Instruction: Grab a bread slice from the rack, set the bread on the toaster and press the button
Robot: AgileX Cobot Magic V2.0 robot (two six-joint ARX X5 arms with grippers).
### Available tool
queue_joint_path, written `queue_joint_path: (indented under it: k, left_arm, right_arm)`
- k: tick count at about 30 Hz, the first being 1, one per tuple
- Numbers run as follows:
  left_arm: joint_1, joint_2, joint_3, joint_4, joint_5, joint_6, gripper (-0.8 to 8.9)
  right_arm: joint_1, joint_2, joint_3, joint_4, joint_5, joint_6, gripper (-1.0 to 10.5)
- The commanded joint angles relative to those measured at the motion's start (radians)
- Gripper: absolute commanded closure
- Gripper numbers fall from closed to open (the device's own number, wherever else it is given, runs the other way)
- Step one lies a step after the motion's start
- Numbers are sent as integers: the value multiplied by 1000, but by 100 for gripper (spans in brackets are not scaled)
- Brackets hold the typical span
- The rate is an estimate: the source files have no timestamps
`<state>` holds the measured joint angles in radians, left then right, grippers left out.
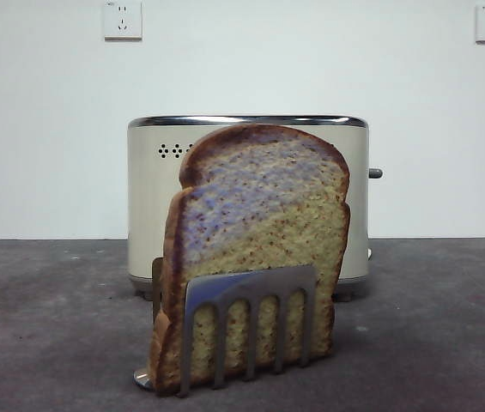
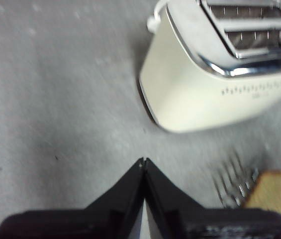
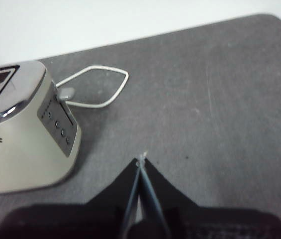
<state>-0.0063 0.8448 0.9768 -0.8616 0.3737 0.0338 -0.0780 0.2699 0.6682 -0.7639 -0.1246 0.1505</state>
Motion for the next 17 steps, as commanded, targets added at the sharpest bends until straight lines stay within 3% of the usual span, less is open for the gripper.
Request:
queue_joint_path:
  k: [1,5,17]
  left_arm:
    - [-27,77,87,-77,4,79,819]
    - [-81,176,182,-136,2,143,819]
    - [-364,330,251,-183,1,153,813]
  right_arm:
    - [0,26,19,-16,-10,14,947]
    - [0,73,46,-34,-63,13,947]
    - [0,229,82,-59,-315,-6,945]
